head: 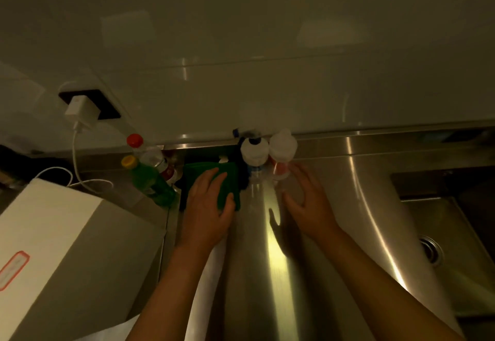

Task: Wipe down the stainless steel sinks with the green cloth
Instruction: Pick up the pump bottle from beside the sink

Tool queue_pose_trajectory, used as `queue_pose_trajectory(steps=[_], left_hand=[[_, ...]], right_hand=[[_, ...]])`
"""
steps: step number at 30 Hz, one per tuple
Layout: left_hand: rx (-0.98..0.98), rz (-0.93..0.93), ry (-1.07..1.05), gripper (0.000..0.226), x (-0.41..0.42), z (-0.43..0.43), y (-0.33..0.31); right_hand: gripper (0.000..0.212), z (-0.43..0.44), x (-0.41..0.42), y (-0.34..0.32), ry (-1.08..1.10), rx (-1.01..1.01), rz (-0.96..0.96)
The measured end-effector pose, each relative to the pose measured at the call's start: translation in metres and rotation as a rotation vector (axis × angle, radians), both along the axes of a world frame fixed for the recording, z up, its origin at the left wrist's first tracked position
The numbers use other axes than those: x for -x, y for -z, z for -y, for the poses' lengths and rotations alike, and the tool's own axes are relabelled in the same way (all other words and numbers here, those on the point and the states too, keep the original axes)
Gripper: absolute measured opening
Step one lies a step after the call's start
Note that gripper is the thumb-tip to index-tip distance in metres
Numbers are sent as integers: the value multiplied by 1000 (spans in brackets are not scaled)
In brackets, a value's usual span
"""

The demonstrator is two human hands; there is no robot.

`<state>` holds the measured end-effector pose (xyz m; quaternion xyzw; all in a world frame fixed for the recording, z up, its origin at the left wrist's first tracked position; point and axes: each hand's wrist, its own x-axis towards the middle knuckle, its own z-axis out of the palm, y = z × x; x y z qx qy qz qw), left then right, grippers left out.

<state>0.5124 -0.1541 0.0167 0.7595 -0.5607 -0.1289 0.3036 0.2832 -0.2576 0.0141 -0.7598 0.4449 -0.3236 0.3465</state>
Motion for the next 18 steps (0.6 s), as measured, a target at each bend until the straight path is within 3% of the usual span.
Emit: queue_pose_trajectory(steps=[5,11,18], left_hand=[[69,172,110,55,61,6,-40],[162,340,239,56,151,17,-101],[333,396,403,61,290,21,-176]], right_hand=[[57,-11,72,-54,106,-11,92],[55,-39,178,-127,217,127,233],[56,-91,335,-202,362,221,331]])
